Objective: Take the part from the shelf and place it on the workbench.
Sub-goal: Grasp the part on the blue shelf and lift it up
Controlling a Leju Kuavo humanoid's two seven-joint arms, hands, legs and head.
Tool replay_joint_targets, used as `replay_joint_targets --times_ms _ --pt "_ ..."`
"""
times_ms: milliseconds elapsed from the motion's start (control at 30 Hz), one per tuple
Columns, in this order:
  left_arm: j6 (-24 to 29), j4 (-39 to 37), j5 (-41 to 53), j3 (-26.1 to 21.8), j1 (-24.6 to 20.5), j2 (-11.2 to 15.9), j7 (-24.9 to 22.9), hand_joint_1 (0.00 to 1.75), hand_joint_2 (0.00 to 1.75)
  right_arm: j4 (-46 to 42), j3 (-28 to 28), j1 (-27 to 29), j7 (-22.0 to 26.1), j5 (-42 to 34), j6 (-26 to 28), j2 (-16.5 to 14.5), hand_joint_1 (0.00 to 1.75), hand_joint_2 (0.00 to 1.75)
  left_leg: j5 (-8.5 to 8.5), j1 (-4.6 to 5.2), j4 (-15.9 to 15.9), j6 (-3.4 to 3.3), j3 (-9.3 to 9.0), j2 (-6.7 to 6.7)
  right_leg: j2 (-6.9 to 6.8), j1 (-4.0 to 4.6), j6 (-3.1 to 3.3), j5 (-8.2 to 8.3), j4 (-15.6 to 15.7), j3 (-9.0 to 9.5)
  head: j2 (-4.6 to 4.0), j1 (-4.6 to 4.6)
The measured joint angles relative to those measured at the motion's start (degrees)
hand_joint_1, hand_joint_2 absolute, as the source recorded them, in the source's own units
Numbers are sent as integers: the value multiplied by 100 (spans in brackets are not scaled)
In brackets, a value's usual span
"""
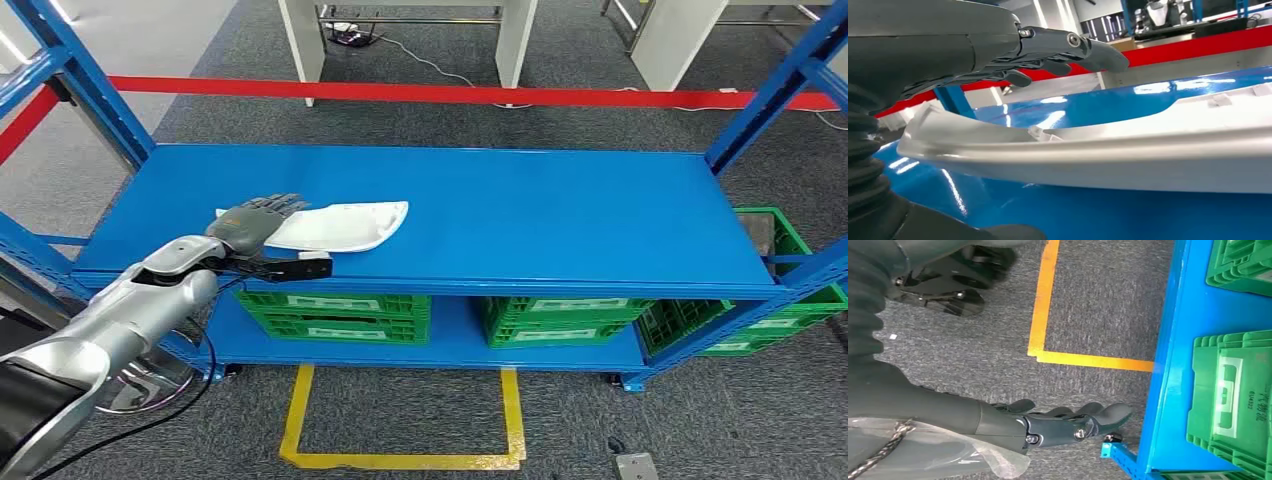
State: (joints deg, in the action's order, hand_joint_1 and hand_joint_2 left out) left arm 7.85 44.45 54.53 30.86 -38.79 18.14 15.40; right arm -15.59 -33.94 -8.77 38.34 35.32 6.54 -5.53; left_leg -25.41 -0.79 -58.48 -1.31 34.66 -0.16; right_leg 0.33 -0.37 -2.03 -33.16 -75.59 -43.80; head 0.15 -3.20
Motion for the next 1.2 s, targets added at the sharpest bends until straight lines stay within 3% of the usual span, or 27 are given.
replay_joint_targets --times_ms 67,133,167,200,300,333,400,467,500,533,567,667,733,833,900,967,1000,1033,1067,1133,1200 --pt "-2 -8 -1 -1 0 0 -1 0 175 1 -2 -4 0 0 0 1 0 175 -4 0 0 6 -6 -2 -1 -6 10 210 343 166 0 1" --pt "-4 -22 -4 -2 1 3 -1 0 175 1 -4 -14 0 1 0 2 0 175 -18 10 -4 32 -16 -7 -6 -10 38 556 1117 560 0 2" --pt "-2 -30 -7 -4 5 9 -2 2 175 1 -5 -21 0 3 -1 2 0 175 -23 20 -10 57 -13 -11 -5 -9 60 642 1434 732 0 -3" --pt "4 -39 -10 -5 12 17 -3 38 175 1 -6 -23 0 8 -2 2 0 175 -24 31 -12 87 -7 -14 -2 -4 83 671 1627 840 0 -8" --pt "39 -76 -13 -11 53 44 -8 168 175 1 -8 -9 0 32 -9 1 0 175 -25 27 3 188 -13 -14 13 0 172 662 1723 905 0 -15" --pt "47 -93 -13 -14 69 52 -9 175 175 1 -10 -8 0 36 -10 1 0 175 -77 21 -51 217 3 -12 14 -7 207 671 1738 916 0 -20" --pt "45 -138 -20 -20 104 68 -9 175 175 1 -17 -14 0 38 -4 2 0 175 -349 12 -489 261 190 -8 11 -20 265 683 1764 935 0 -37" --pt "14 -188 -45 -24 162 78 -2 175 175 1 -22 -8 0 44 -3 2 0 175 -687 11 -1252 285 543 -7 12 -6 294 674 1762 936 0 -47" --pt "-8 -206 -62 -28 199 81 6 175 175 1 -22 -1 0 50 -7 2 0 175 -754 11 -1516 289 670 -7 13 1 302 669 1760 940 0 -46" --pt "-25 -219 -76 -35 229 84 15 175 175 1 -22 6 0 59 -9 2 0 175 -715 12 -1594 285 716 -7 15 9 306 664 1756 945 0 -48" --pt "-36 -226 -87 -45 247 87 28 175 175 1 -22 9 0 68 -10 2 0 175 -565 12 -1435 272 651 -7 17 15 308 656 1753 956 0 -49" --pt "-33 -231 -107 -79 251 95 55 175 175 2 -22 -1 -1 87 -4 1 0 175 -31 28 -352 195 156 -8 21 41 283 621 1735 986 0 -45" --pt "-26 -233 -114 -94 243 96 73 175 175 2 -22 -3 -1 95 -2 0 0 175 12 51 -39 158 23 -10 21 54 242 612 1724 965 0 -42" --pt "-17 -233 -117 -109 223 93 91 175 175 1 -22 -2 0 102 0 7 0 175 21 37 29 98 -2 -5 18 48 155 563 1696 933 0 -36" --pt "-15 -233 -115 -111 207 87 95 175 175 1 -22 -10 0 102 3 13 0 175 37 4 69 48 -34 8 13 35 92 327 1319 756 0 -9" --pt "-15 -233 -114 -111 204 78 95 175 175 2 -22 -3 0 102 3 13 0 175 34 1 68 28 -35 15 7 2 42 -13 565 404 0 11" --pt "-15 -233 -114 -111 205 72 95 175 175 3 -22 6 0 103 2 13 0 175 33 0 66 28 -35 16 5 -15 23 -106 261 251 0 9" --pt "-15 -233 -114 -111 206 66 95 175 175 3 -22 14 0 103 2 14 0 175 32 -3 65 29 -36 16 2 -28 5 -93 141 183 0 10" --pt "-15 -233 -114 -111 207 61 95 175 175 3 -22 17 -1 103 3 15 0 175 29 -10 62 35 -40 16 -1 -41 -10 27 251 230 0 11" --pt "-19 -233 -114 -113 206 56 90 175 175 3 -23 12 -1 103 4 23 0 175 13 -28 50 70 -54 14 -10 -68 -36 395 968 581 0 12" --pt "-31 -233 -119 -131 201 62 89 175 175 4 -22 2 0 106 3 28 0 175 -3 -15 19 139 -42 3 -9 -74 -17 562 1573 911 0 15"
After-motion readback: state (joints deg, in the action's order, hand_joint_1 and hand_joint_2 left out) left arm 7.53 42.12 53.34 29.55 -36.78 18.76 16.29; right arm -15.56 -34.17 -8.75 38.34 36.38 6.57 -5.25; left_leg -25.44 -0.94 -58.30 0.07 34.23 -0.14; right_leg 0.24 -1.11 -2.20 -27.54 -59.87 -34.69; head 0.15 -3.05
